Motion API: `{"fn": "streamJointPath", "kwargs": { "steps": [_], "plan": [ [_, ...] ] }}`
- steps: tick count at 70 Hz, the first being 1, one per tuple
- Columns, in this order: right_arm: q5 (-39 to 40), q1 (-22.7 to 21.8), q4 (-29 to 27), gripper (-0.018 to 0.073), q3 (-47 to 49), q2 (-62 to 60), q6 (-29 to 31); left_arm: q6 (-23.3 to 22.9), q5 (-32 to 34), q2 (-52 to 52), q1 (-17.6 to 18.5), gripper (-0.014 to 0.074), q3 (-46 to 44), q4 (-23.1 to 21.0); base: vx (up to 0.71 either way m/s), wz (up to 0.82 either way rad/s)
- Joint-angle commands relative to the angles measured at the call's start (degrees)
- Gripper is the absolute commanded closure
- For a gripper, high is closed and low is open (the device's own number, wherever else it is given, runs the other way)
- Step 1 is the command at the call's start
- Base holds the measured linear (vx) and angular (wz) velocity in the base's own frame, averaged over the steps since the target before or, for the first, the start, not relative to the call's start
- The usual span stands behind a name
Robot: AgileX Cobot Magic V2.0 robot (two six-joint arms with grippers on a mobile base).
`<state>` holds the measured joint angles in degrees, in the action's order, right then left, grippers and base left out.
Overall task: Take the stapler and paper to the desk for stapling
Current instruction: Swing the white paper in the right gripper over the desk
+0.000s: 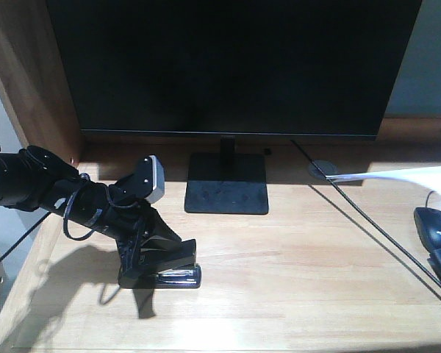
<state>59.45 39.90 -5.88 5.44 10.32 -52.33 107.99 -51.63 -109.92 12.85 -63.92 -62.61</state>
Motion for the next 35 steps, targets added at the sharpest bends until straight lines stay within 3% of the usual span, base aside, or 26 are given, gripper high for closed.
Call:
{"fn": "streamJointPath", "kwargs": {
  "steps": [1, 24, 35],
  "plan": [
    [0.41, 0.06, -1.28, 0.0566, 1.41, 0.73, 1.95, 0.09, -1.57, 2.61, 0.21, 0.0603, -1.35, -2.86, 0.00, 0.00],
    [-4.97, 0.06, -2.72, 0.0562, 7.09, 2.00, 16.10, 0.09, -1.57, 2.61, 0.21, 0.0603, -1.35, -2.86, 0.00, 0.00],
    [-6.76, 0.06, -1.52, 0.0562, 10.75, 6.83, 17.33, 0.09, -1.57, 2.61, 0.21, 0.0603, -1.35, -2.86, 0.00, 0.00]
  ]
}}
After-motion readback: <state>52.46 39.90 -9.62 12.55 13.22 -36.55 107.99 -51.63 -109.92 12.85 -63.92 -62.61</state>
